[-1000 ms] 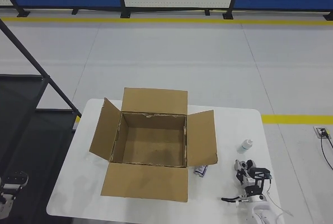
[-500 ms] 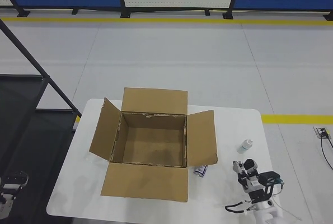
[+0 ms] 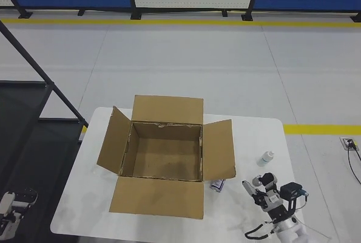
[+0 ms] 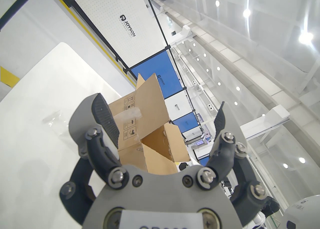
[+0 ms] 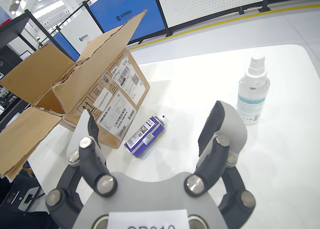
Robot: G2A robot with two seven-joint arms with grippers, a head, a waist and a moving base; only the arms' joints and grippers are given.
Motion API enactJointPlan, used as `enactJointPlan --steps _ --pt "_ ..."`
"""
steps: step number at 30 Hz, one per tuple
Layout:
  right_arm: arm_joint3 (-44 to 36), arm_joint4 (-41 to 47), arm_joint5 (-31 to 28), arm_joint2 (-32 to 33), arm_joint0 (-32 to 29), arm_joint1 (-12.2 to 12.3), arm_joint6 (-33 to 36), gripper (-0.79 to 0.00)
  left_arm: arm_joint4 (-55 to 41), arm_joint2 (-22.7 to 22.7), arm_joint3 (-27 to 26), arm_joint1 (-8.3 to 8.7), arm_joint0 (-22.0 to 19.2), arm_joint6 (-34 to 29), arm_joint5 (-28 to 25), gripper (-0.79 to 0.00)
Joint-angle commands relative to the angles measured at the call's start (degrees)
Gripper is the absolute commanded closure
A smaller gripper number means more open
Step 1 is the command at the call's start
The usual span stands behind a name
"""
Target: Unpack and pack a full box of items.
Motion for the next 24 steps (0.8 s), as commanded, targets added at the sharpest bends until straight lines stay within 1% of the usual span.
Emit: enactJointPlan --steps 1,3,5,9,12,13,17,18,19,20,24 --pt "0.0 0.0 0.0 0.0 0.0 0.0 0.0 -0.785 0.35 0.03 0.5 -0.01 -0.31 0.4 0.25 -0.785" --pt "-0.3 0.8 -1.82 -1.03 0.12 0.02 2.01 -0.785 0.32 0.09 0.68 0.01 -0.68 0.49 0.74 -0.785" --pt "-0.56 3.02 -5.36 -2.13 0.64 0.09 4.33 -0.785 0.59 -0.03 0.63 0.03 -0.92 0.64 0.82 -0.785" --pt "-1.2 10.68 -7.6 -2.43 1.38 0.11 7.58 -0.785 0.62 -0.13 0.0 -0.04 -0.76 1.04 0.9 -0.785" --pt "-2.75 17.81 -9.16 -1.83 1.95 0.43 14.01 -0.785 -0.16 -0.16 -0.38 -0.12 -0.49 1.03 0.8 -0.785" --pt "-3.29 20.46 -9.37 -1.47 2.25 0.59 16.65 -0.739 -0.39 -0.14 -0.42 -0.14 -0.43 1.04 0.78 -0.785" --pt "-5.05 32.27 -7.47 -0.15 4.86 1.33 29.36 -0.763 -0.91 0.01 -0.52 -0.22 -0.25 0.8 0.38 -0.785" --pt "-5.24 35.54 -6.09 0.24 5.95 1.52 32.72 -0.785 -1.0 0.04 -0.49 -0.24 -0.22 0.72 0.27 -0.785" --pt "-5.4 37.02 -3.82 0.99 7.07 1.74 35.49 -0.785 -1.15 0.07 -0.44 -0.25 -0.22 0.67 0.16 -0.785" --pt "-5.61 36.82 -1.72 1.6 7.67 1.87 36.39 -0.785 -1.28 0.1 -0.38 -0.26 -0.21 0.62 0.2 -0.785" --pt "-5.61 36.82 -1.72 1.6 7.67 1.87 36.39 -0.785 -1.22 0.17 -0.5 -0.2 0.09 -0.97 -0.14 -0.785"
